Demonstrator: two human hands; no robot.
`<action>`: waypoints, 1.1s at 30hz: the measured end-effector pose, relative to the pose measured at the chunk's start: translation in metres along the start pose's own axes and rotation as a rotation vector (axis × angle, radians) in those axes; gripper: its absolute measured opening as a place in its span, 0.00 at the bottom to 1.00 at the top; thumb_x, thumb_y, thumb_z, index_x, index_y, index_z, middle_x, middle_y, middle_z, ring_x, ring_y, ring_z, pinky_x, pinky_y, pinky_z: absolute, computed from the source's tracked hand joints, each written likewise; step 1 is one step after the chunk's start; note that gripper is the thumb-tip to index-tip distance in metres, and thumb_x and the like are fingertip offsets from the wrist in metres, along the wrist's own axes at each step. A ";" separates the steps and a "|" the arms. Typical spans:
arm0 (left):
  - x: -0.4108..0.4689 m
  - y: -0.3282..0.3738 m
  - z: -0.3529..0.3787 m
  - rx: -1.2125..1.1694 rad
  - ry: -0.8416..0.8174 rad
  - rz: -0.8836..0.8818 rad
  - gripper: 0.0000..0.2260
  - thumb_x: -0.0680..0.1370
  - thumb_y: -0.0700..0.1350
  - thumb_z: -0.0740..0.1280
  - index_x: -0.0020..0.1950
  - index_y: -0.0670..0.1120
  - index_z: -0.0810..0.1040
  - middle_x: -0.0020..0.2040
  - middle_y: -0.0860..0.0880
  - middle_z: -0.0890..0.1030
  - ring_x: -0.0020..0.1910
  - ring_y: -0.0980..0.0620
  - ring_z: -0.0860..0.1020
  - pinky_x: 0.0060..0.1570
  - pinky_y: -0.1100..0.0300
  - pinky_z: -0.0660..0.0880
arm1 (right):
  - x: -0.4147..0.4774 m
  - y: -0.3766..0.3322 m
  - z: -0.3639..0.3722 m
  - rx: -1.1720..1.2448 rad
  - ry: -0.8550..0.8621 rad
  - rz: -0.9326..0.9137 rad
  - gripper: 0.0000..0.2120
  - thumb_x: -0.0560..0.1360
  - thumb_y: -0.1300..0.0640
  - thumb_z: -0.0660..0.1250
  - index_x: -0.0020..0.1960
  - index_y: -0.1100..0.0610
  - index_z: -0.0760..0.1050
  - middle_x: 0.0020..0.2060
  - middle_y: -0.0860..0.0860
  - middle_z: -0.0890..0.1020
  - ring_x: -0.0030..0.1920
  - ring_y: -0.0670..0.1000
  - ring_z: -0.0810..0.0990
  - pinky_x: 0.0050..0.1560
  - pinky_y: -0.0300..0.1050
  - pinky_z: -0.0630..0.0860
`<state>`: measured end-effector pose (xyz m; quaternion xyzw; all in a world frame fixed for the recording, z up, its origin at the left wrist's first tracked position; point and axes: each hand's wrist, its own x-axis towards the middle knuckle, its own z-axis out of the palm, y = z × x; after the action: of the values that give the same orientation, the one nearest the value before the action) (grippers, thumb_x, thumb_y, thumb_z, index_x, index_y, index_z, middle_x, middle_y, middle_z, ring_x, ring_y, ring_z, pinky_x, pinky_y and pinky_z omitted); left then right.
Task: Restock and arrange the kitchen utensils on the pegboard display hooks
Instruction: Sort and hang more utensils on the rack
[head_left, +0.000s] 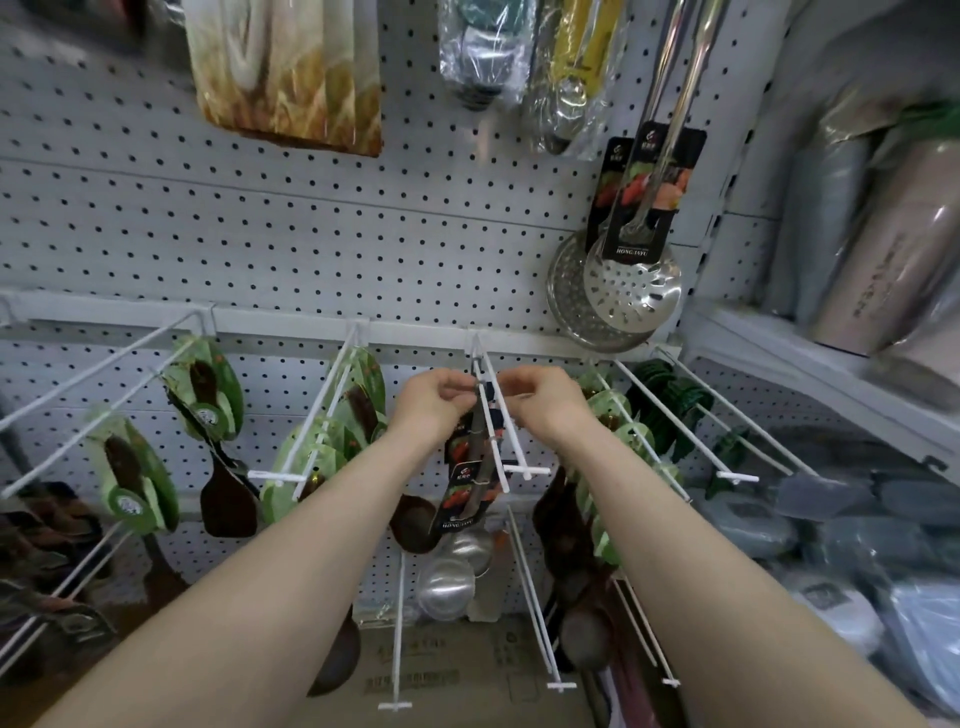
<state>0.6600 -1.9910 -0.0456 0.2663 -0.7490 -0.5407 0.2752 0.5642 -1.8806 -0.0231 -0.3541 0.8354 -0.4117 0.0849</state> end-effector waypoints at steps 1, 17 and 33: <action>0.000 0.001 0.001 0.015 0.003 -0.002 0.07 0.78 0.39 0.68 0.54 0.46 0.79 0.50 0.48 0.82 0.52 0.51 0.79 0.54 0.60 0.72 | 0.003 -0.002 0.002 -0.021 -0.011 -0.004 0.12 0.75 0.57 0.72 0.59 0.54 0.82 0.52 0.50 0.85 0.53 0.49 0.82 0.61 0.47 0.77; -0.035 0.004 -0.004 0.136 0.026 0.120 0.07 0.74 0.40 0.71 0.44 0.53 0.80 0.44 0.54 0.83 0.47 0.55 0.81 0.56 0.54 0.77 | -0.032 0.002 0.007 0.029 0.049 -0.015 0.03 0.75 0.59 0.71 0.45 0.51 0.78 0.36 0.49 0.82 0.34 0.46 0.80 0.34 0.39 0.73; -0.094 0.004 -0.010 0.117 -0.041 0.229 0.07 0.76 0.38 0.70 0.46 0.50 0.80 0.44 0.54 0.82 0.45 0.56 0.79 0.45 0.71 0.73 | -0.098 0.001 0.007 0.208 0.069 -0.068 0.04 0.78 0.60 0.67 0.44 0.58 0.76 0.32 0.46 0.77 0.34 0.45 0.73 0.43 0.46 0.72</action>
<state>0.7326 -1.9310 -0.0508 0.1836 -0.8103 -0.4664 0.3036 0.6389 -1.8198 -0.0432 -0.3574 0.7780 -0.5108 0.0784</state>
